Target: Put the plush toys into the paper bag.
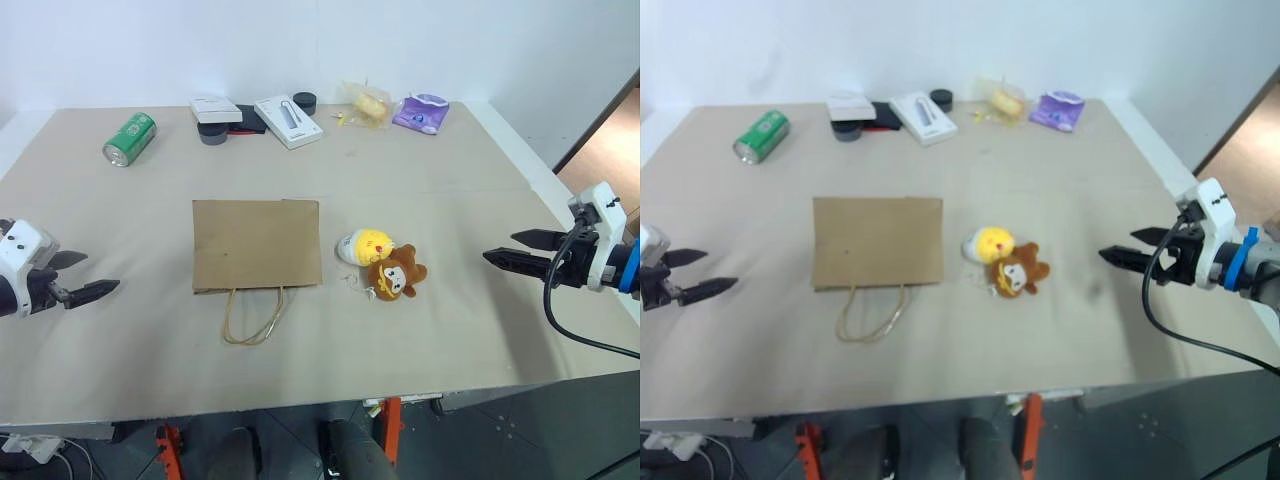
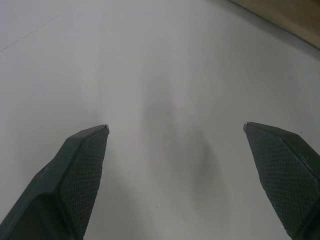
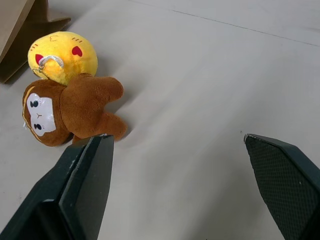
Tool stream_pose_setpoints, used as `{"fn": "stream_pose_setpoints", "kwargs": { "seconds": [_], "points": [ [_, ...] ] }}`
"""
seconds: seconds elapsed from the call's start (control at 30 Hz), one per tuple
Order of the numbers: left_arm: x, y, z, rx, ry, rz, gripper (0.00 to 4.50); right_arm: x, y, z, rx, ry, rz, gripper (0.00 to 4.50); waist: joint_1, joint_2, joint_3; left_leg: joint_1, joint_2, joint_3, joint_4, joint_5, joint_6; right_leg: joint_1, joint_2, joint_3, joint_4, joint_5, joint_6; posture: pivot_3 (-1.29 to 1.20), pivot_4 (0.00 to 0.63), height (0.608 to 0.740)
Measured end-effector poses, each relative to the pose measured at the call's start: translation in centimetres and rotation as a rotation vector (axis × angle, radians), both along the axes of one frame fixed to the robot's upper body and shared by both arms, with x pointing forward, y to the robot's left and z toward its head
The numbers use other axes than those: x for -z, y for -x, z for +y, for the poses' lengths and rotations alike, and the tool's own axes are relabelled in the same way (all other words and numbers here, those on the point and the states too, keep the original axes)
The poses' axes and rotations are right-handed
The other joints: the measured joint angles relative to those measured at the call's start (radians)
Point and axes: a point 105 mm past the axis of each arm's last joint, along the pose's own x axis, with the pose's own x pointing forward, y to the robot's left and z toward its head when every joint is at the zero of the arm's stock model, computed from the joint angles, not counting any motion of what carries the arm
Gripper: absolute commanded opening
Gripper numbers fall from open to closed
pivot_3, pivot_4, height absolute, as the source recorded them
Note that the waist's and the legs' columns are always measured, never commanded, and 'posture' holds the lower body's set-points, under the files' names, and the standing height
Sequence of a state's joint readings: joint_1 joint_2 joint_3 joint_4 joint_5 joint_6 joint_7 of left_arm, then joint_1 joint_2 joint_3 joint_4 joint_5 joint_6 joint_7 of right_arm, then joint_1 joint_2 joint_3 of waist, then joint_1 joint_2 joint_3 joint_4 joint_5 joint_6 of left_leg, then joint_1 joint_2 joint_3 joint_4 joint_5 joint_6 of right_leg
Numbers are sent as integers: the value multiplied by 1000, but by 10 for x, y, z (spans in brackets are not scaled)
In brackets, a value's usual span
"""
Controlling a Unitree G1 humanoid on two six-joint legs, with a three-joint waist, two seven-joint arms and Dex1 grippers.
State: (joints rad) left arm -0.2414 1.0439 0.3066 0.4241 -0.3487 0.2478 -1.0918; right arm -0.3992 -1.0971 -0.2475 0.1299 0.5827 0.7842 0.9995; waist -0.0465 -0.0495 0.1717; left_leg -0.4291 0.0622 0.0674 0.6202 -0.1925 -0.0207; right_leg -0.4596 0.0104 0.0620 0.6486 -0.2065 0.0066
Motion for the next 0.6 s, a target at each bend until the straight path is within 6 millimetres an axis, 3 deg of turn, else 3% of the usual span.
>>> {"fn": "stream_pose_setpoints", "kwargs": {
  "seconds": [0.17, 0.6],
  "points": [
    [-1, 0, -10, 34, 49, 11, 4460, 2, 4, -6, 22, -14, 6, 4500, 1, 0, 0, 0, 0, 0, 2, 0, 0, 1, 0, 0, 1, 1, 1, 0, 150, 740],
    [-5, -2, -11, 35, 72, 5, 4460, 7, 8, -8, 31, -50, 16, 4500, 0, 0, 0, 1, 0, 0, 6, 0, 0, 2, 1, 1, 4, 1, 1, 0, 150, 740]
  ]
}}
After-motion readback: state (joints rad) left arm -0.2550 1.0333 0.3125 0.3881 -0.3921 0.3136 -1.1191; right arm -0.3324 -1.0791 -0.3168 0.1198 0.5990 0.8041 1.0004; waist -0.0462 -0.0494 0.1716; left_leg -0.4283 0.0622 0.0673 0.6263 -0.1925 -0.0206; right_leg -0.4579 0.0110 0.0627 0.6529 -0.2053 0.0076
